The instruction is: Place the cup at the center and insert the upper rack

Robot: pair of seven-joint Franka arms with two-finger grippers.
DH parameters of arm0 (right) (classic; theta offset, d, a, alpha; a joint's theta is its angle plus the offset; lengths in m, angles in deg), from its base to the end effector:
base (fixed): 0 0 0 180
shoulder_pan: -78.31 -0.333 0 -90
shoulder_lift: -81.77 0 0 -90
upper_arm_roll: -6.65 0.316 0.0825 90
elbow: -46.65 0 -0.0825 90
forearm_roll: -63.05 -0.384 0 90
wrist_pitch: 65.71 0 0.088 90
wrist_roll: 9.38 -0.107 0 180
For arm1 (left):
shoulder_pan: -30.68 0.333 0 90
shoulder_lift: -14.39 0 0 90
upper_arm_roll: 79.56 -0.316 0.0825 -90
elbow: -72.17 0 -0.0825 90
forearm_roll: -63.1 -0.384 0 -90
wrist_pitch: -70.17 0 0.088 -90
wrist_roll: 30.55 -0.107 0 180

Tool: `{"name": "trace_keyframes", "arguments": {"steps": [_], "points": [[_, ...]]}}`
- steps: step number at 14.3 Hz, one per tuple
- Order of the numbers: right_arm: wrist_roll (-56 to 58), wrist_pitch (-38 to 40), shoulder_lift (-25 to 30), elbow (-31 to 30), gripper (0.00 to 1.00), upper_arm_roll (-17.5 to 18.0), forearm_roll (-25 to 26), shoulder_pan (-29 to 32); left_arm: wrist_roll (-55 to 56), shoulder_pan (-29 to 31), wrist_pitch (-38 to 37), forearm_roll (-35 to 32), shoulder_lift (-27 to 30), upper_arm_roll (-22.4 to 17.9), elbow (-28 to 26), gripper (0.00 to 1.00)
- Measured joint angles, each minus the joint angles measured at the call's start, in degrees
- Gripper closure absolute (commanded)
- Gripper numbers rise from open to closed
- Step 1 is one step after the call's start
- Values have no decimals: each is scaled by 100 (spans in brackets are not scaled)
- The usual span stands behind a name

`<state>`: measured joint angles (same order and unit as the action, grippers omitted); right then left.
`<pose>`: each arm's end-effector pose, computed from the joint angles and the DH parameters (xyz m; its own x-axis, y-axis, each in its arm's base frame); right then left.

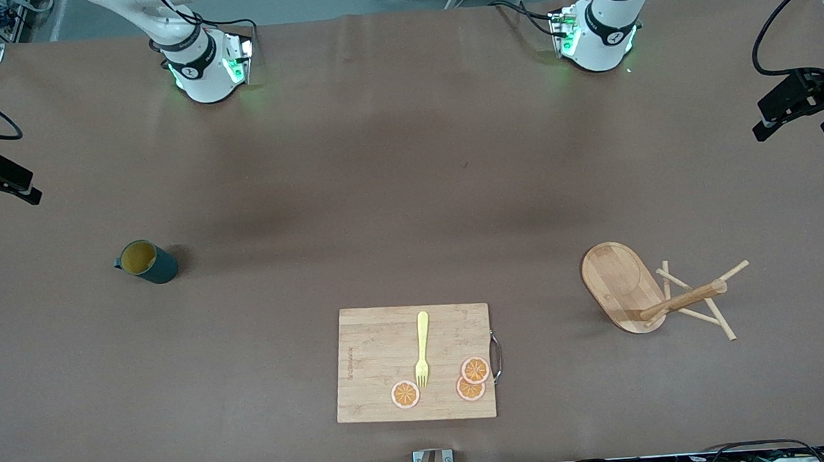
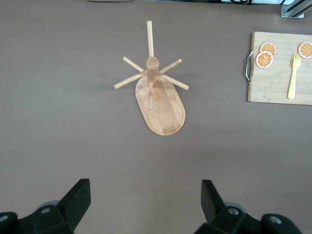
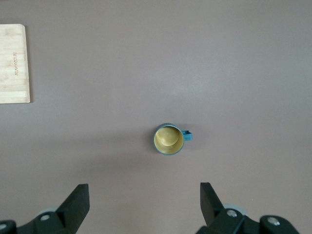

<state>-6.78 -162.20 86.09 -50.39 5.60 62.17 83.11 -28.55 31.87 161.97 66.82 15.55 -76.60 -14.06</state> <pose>0.5381 -0.0540 0.6175 0.9961 -0.0582 0.0664 -0.0575 -0.9983 -0.0137 0.5510 -0.0241 0.6700 0.9934 0.0061 0.1148 -0.0017 -0.9977 0.0676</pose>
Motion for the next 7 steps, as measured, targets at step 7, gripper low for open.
{"name": "trace_keyframes", "arguments": {"steps": [7], "points": [[0,0,0,0,0,0,0,0,0,-3,0,0,11,58,0,0]]}}
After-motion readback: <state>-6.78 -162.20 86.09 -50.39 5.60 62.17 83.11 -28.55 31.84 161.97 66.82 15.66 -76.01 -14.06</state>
